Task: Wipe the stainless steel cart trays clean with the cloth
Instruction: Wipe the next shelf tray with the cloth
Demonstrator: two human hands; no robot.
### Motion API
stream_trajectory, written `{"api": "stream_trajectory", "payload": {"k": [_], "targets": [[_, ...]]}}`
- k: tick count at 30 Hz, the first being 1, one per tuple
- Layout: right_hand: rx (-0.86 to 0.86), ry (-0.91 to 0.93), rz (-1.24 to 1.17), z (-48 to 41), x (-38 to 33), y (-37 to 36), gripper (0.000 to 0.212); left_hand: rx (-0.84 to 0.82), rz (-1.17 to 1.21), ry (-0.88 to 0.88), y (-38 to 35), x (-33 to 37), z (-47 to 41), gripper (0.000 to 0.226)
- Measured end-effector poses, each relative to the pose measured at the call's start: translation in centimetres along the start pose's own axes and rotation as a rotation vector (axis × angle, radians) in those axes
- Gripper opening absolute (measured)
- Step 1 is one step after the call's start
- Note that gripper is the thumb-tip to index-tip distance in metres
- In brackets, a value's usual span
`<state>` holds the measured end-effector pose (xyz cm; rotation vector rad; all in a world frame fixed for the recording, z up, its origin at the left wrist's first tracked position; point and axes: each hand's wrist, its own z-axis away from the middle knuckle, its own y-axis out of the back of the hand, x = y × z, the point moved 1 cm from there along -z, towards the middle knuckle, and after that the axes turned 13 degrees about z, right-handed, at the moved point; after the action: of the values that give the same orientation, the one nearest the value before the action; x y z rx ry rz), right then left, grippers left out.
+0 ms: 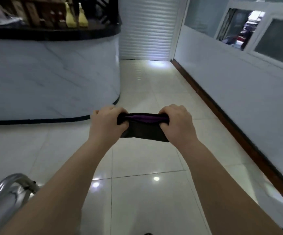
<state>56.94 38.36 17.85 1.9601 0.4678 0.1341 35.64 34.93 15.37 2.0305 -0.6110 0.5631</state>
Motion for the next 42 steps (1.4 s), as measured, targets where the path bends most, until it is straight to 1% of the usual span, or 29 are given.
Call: {"api": "stream_trajectory", "payload": {"k": [5,10,14,19,24,28,31,34,38,42], "targets": [[-0.073,0.177,-0.162,-13.0,-3.9,-8.3,0.023,0.105,-0.168,0.232,0.9,-7.7,-6.6,0.024],[-0.17,0.371,-0.283,-22.7,-11.8,-16.4,0.025,0.23,-0.283,0.407,3.9,-16.4,-10.1,0.018],[-0.189,0.531,-0.327,-30.2,-18.7,-21.7,0.023,0.333,-0.358,0.474,6.8,-24.0,-14.0,0.015],[-0.248,0.635,-0.298,-38.5,-25.7,-26.9,0.024,0.412,-0.367,0.578,9.2,-31.6,-19.5,0.016],[-0.232,0.729,-0.341,-45.4,-32.1,-31.2,0.025,0.491,-0.428,0.677,11.3,-37.8,-23.4,0.013],[-0.278,0.86,-0.397,-49.5,-39.0,-35.3,0.026,0.572,-0.475,0.838,13.6,-42.7,-24.8,0.015],[-0.306,1.024,-0.454,-52.0,-44.9,-38.1,0.028,0.694,-0.529,0.962,15.4,-46.1,-25.0,0.017],[-0.335,1.206,-0.529,-53.8,-50.9,-40.0,0.029,0.85,-0.586,1.081,17.1,-48.4,-24.8,0.02],[-0.381,1.422,-0.574,-53.9,-58.3,-41.2,0.031,0.975,-0.672,1.249,19.0,-49.7,-23.8,0.021],[-0.42,1.636,-0.583,-50.9,-65.2,-41.6,0.032,1.061,-0.758,1.401,20.9,-50.4,-20.6,0.022]]}}
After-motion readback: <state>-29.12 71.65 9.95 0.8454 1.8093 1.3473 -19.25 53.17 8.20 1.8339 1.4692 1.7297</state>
